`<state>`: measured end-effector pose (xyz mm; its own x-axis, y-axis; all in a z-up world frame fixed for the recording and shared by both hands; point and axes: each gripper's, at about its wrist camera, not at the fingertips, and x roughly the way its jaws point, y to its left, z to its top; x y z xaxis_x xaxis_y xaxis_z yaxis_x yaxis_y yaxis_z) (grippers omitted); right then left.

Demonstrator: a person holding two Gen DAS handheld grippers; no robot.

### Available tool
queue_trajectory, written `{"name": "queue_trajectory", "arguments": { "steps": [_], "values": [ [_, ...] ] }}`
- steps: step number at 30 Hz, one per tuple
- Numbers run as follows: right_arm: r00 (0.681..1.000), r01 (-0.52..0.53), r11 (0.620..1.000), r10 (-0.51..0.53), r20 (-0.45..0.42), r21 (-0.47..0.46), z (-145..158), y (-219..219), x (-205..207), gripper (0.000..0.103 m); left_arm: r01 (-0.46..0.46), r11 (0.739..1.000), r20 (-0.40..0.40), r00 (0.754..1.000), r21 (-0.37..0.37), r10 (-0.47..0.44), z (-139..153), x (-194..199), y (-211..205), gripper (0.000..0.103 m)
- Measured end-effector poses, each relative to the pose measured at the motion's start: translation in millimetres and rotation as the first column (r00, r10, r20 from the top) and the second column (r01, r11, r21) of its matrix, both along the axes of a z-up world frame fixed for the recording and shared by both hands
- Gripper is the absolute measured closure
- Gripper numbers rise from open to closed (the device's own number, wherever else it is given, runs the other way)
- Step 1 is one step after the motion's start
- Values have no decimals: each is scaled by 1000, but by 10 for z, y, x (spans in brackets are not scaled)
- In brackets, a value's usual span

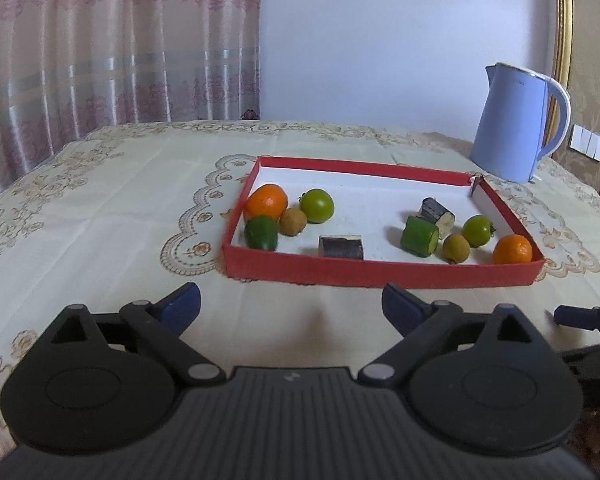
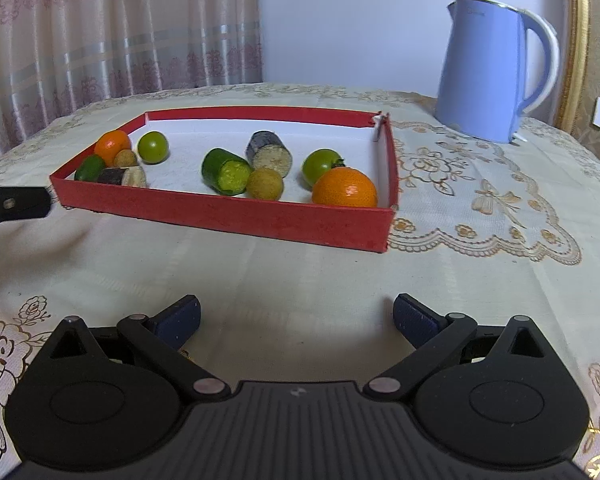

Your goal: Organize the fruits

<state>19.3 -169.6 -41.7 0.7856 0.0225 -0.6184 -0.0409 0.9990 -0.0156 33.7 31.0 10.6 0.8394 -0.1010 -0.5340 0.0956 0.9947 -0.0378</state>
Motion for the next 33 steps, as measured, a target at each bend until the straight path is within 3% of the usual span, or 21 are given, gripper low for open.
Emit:
{"name": "queue_trajectory", "arguments": {
  "steps": [3, 8, 13, 19, 33],
  "values": [
    [999, 32, 999, -32, 11, -5, 15, 6, -56, 0, -9, 1000, -4, 1000, -6, 9, 5, -82, 33, 3],
    [998, 66, 995, -68, 18, 78, 73, -3, -160, 0, -18, 1000, -6, 1000, 6, 18, 3, -171, 30, 2],
    [985, 144, 989, -147, 86, 42, 213, 100, -277, 0, -19, 1000, -6, 1000, -7, 19, 22, -234, 24, 0],
    [977, 187, 982, -190, 98, 36, 278, 170, -273, 0, -5, 1000, 10, 1000, 12, 5, 53, -302, -32, 0],
    [967, 212, 977, -212, 139, 19, 383, 317, -251, 0, 42, 999, 25, 999, 8, -42, 135, -359, -136, 0]
  ]
}}
